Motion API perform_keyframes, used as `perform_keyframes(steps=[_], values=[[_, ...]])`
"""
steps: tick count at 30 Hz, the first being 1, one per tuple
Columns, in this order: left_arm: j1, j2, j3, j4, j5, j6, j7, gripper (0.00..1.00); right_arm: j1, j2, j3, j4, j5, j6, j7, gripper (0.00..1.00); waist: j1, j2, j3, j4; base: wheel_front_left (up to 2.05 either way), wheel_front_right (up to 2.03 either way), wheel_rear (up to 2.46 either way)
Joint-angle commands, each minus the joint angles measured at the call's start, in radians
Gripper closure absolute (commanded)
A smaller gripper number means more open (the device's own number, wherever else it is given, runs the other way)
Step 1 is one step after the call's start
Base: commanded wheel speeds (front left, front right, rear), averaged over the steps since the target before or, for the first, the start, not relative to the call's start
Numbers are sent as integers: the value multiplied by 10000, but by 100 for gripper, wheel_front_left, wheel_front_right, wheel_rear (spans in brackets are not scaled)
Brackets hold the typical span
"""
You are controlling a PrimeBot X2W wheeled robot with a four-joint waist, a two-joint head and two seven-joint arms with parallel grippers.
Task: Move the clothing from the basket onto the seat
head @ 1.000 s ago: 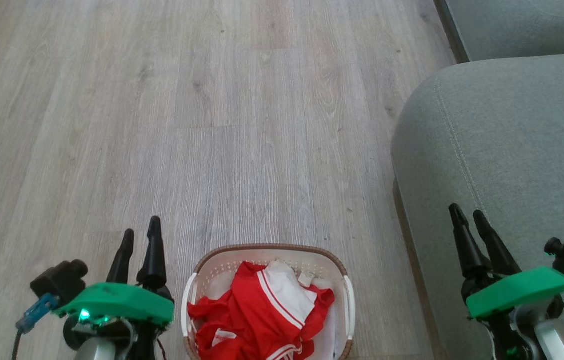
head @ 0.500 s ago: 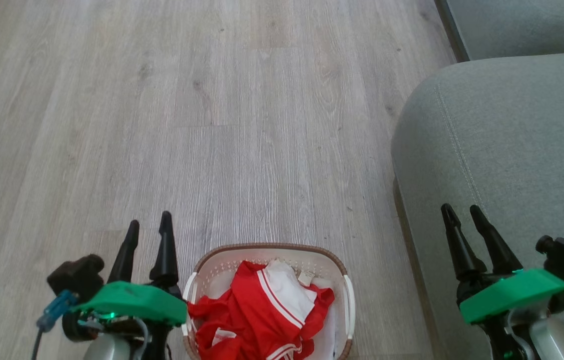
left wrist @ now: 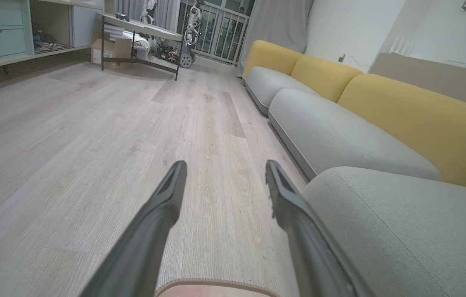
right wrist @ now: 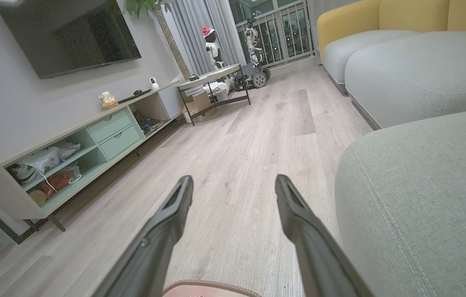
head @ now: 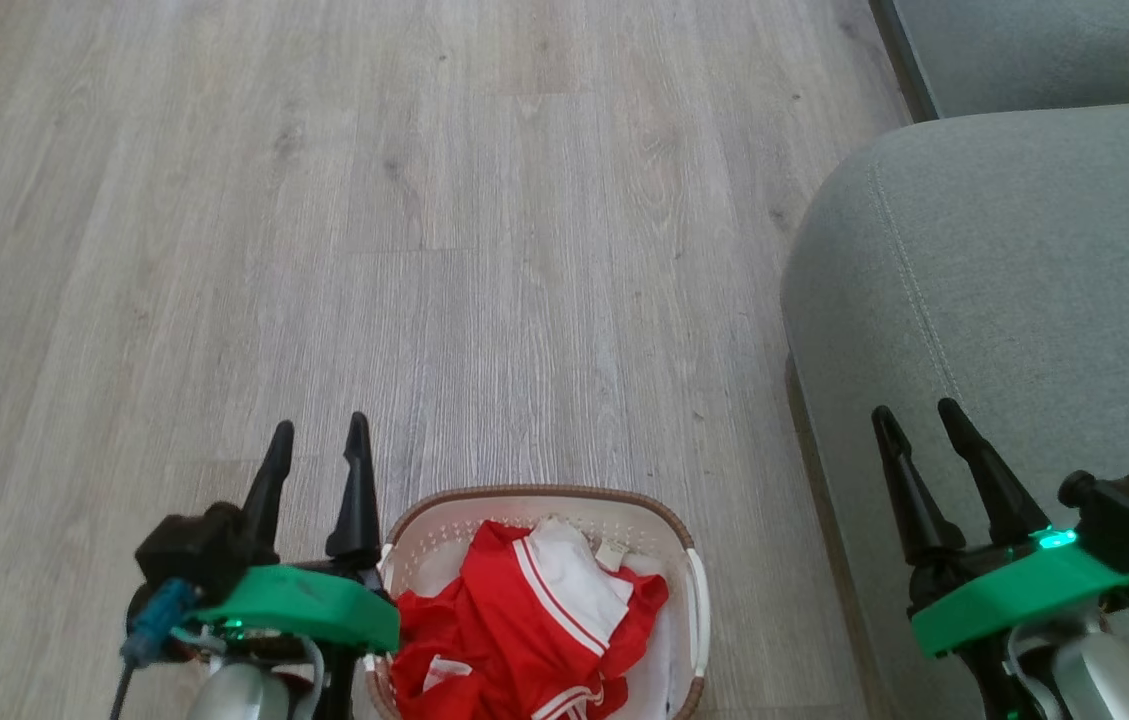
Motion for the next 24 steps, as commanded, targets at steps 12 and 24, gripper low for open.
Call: perform_keyframes(steps=[12,24], values=[[-616,131,-90,-658,1555,315,-503,0,-450,-466,402,-634,-1391,-2,-479,0,0,-1,35,2,0,0,0],[-629,135,-230,-722,1994,416,-628,0,-456,-524,454,-634,-1830,-2,-605,0,0,-1,84,-3,0,0,0]])
